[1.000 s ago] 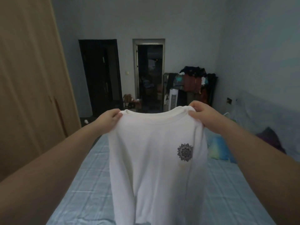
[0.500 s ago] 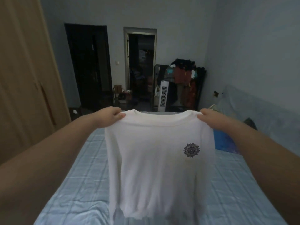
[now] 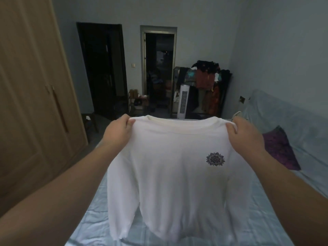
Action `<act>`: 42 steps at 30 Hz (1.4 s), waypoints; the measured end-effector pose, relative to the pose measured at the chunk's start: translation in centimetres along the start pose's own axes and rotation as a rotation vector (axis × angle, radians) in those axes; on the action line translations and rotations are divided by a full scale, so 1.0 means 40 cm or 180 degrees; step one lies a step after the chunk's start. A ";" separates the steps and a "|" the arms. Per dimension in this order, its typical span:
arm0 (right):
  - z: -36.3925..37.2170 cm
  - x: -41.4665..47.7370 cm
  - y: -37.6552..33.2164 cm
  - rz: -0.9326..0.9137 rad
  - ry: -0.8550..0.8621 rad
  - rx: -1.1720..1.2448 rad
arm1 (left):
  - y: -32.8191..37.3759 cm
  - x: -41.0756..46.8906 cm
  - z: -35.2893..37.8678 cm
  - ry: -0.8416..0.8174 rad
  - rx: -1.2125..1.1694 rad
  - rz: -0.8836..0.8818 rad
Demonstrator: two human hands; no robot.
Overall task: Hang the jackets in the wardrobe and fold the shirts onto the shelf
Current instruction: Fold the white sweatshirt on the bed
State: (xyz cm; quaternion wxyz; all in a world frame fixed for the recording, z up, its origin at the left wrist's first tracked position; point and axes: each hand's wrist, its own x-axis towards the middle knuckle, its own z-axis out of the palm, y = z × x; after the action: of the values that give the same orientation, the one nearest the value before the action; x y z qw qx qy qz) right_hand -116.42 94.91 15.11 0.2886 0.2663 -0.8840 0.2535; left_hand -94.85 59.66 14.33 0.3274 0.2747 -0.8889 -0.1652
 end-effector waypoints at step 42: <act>0.314 -0.033 0.190 -0.0108 -0.0022 -0.1073 | -0.054 0.042 0.351 -0.0236 0.0549 0.0391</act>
State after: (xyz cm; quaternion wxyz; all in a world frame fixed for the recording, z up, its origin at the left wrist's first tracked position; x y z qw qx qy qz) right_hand -124.92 93.34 3.17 0.3304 0.2299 -0.9104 0.0959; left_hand -104.55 58.54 3.85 0.2790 0.2405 -0.9264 -0.0777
